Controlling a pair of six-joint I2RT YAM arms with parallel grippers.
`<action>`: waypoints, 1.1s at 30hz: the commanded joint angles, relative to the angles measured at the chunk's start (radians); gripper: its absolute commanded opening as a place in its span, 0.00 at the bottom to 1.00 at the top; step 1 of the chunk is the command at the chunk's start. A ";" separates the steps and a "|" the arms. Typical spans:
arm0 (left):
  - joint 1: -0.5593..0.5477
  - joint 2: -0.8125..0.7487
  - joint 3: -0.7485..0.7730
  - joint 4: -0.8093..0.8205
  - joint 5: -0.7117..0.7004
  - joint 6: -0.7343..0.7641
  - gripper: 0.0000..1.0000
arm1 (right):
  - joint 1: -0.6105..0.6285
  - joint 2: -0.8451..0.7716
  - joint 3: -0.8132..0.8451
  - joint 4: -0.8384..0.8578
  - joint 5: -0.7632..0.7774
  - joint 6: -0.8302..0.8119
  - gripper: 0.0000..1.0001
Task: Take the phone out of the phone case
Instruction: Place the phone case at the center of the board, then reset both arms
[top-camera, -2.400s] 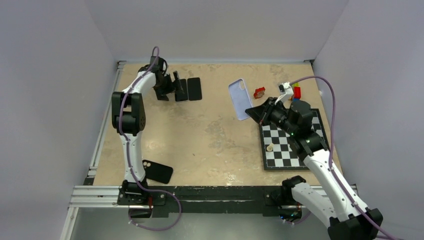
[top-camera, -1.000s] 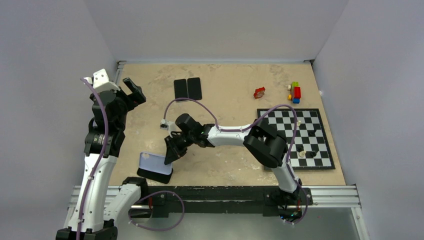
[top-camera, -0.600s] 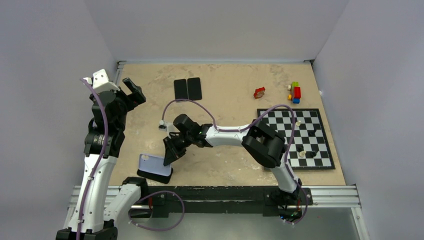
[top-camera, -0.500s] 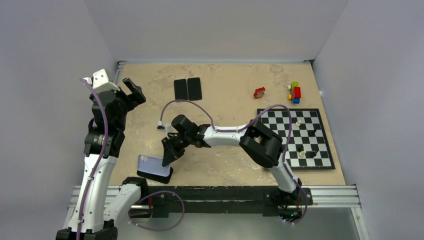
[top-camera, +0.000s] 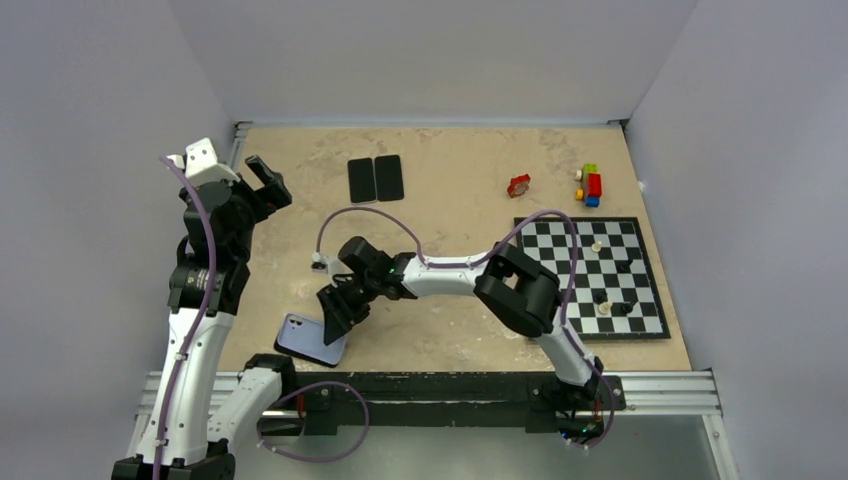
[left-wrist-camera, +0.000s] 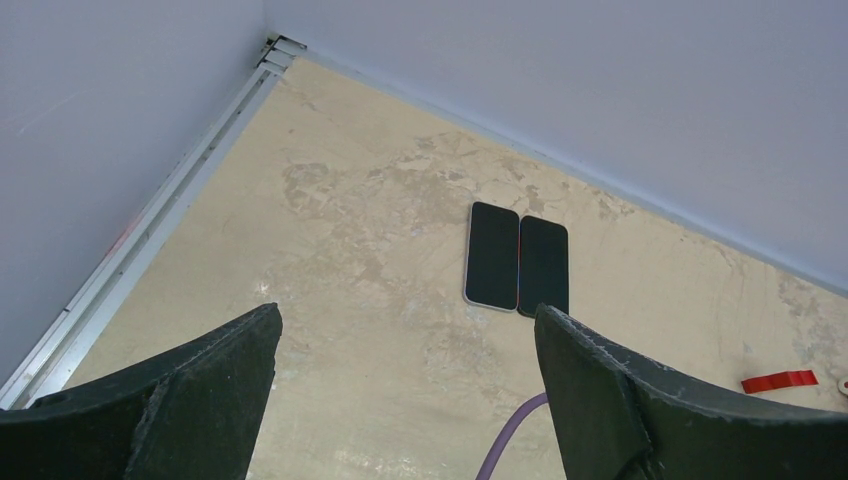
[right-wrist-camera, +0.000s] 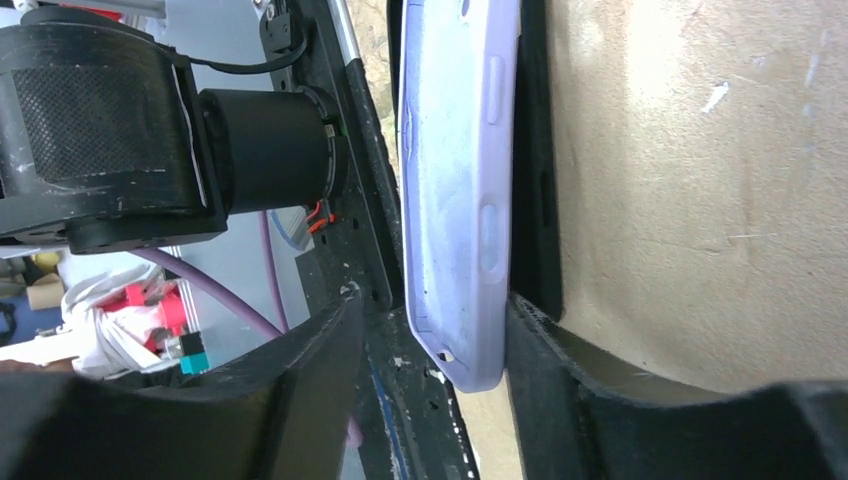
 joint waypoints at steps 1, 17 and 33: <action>0.000 0.001 0.002 0.038 0.008 -0.010 1.00 | 0.019 -0.075 0.045 -0.032 0.034 -0.062 0.64; 0.001 0.005 0.005 0.029 -0.002 -0.007 1.00 | 0.035 -0.503 -0.176 -0.231 1.222 -0.166 0.90; -0.005 -0.019 0.007 0.038 0.021 -0.018 1.00 | 0.034 -1.517 -0.653 0.244 1.692 -0.553 0.98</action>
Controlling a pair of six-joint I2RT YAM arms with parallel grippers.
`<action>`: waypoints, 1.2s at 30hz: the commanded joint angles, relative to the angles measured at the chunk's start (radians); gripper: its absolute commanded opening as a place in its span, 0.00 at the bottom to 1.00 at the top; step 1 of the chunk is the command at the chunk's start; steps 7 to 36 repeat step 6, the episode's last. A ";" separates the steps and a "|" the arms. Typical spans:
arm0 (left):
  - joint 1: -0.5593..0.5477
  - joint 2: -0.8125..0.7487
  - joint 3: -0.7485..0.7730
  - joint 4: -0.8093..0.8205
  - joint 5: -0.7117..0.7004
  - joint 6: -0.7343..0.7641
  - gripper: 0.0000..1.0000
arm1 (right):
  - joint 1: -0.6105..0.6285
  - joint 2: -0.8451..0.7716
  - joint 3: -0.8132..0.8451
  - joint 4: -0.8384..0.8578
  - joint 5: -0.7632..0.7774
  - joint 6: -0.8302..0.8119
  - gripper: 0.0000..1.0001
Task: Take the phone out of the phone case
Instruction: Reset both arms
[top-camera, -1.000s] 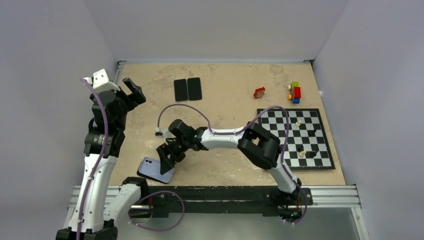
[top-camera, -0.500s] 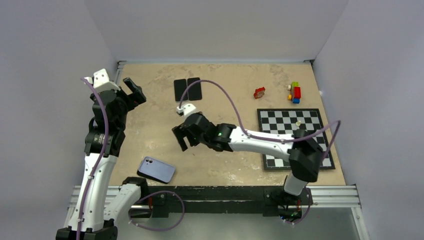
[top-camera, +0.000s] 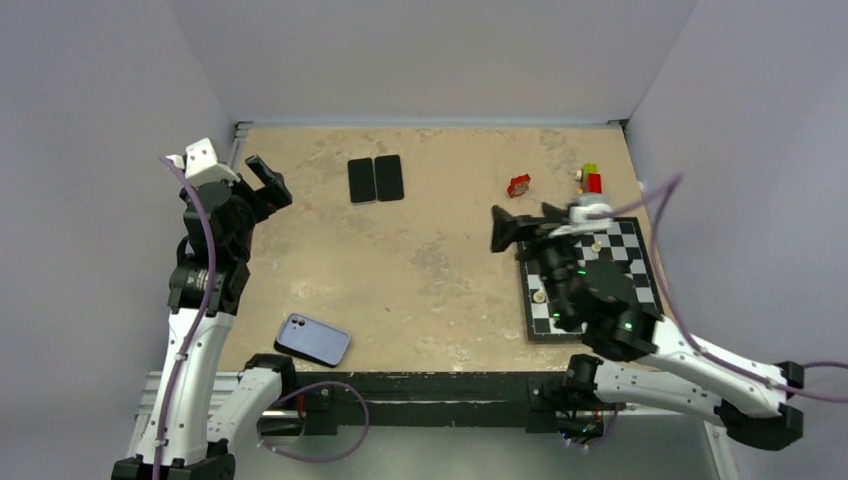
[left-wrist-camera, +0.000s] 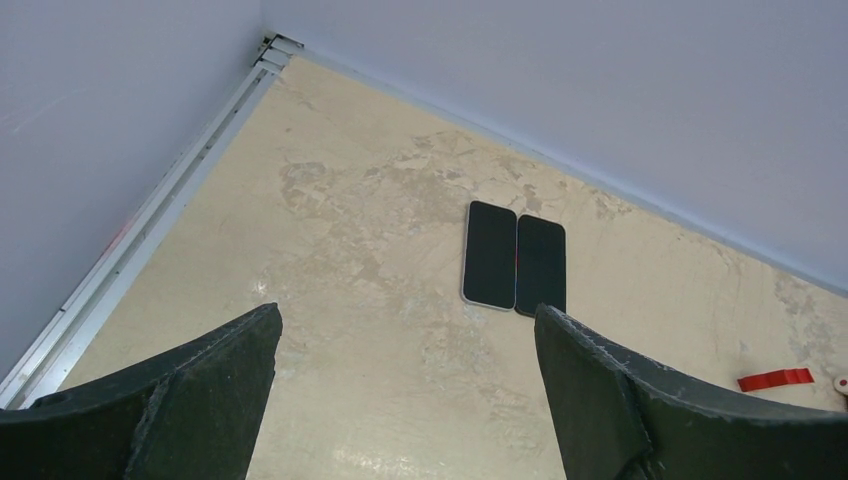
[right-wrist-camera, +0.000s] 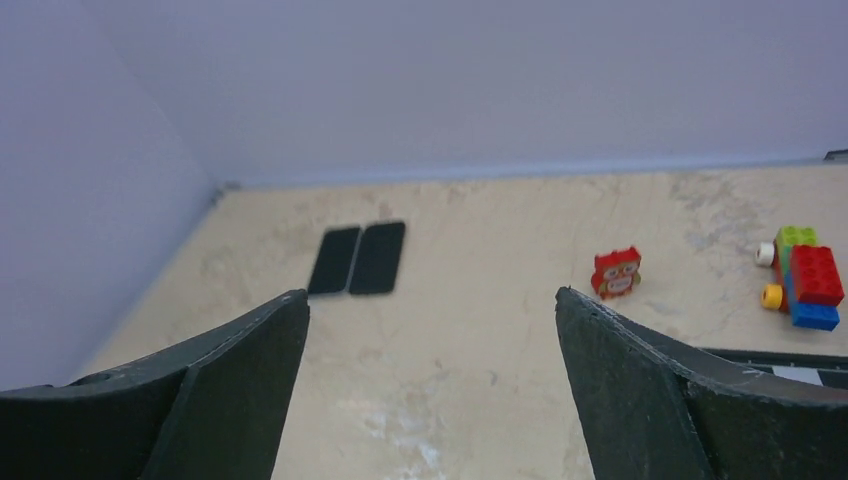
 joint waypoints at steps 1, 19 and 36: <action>-0.005 -0.024 0.006 0.044 0.025 -0.022 1.00 | 0.001 -0.185 -0.035 0.182 0.085 -0.183 0.98; -0.005 -0.046 0.012 0.063 0.048 -0.033 1.00 | 0.001 -0.267 -0.054 0.152 0.038 -0.208 0.98; -0.005 -0.046 0.012 0.063 0.048 -0.033 1.00 | 0.001 -0.267 -0.054 0.152 0.038 -0.208 0.98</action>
